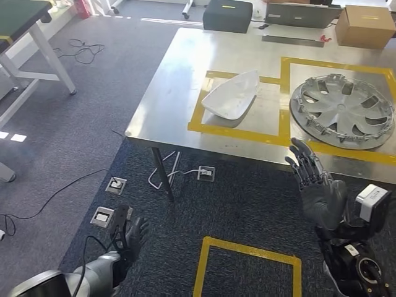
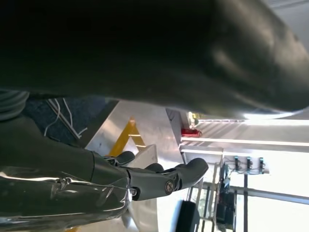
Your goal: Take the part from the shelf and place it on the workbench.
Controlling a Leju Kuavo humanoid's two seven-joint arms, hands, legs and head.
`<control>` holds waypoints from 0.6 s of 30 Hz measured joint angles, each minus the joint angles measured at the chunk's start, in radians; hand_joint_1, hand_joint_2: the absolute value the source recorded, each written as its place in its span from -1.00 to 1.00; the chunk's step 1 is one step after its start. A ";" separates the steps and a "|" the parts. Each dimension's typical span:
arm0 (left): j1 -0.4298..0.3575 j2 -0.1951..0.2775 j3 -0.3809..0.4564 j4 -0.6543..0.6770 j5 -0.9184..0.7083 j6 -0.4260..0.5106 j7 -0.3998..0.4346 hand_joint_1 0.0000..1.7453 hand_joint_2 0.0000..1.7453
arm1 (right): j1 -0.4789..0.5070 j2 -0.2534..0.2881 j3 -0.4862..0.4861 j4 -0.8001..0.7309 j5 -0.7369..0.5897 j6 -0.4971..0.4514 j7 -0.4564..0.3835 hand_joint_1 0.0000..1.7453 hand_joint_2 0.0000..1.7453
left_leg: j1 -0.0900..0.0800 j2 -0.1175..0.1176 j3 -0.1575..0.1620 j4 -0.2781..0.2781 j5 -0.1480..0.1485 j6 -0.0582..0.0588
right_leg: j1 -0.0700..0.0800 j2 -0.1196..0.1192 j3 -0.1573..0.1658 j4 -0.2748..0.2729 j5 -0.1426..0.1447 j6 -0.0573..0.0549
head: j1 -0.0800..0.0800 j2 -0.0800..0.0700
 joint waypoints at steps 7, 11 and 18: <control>0.000 0.009 0.000 0.000 0.016 -0.001 0.002 -1.00 -1.00 | -0.034 0.015 0.012 0.030 -0.010 0.011 -0.011 -1.00 -1.00 | 0.001 0.000 -0.069 0.034 0.039 -0.026 | -0.002 0.002 0.222 -0.265 0.066 0.003 | 0.004 0.000; 0.006 0.020 0.000 0.000 0.028 -0.001 -0.003 -1.00 -1.00 | -0.041 0.023 0.018 0.046 -0.017 0.026 -0.028 -1.00 -1.00 | 0.003 -0.003 -0.090 0.060 0.025 -0.049 | 0.000 -0.002 0.210 -0.279 0.087 -0.024 | 0.003 0.000; 0.018 0.027 0.002 0.000 0.034 0.000 -0.013 -1.00 -1.00 | -0.048 0.035 0.020 0.084 -0.010 0.046 -0.052 -1.00 -1.00 | 0.013 -0.005 -0.142 0.334 -0.109 -0.067 | 0.001 -0.005 0.114 -0.280 0.164 -0.043 | -0.013 0.000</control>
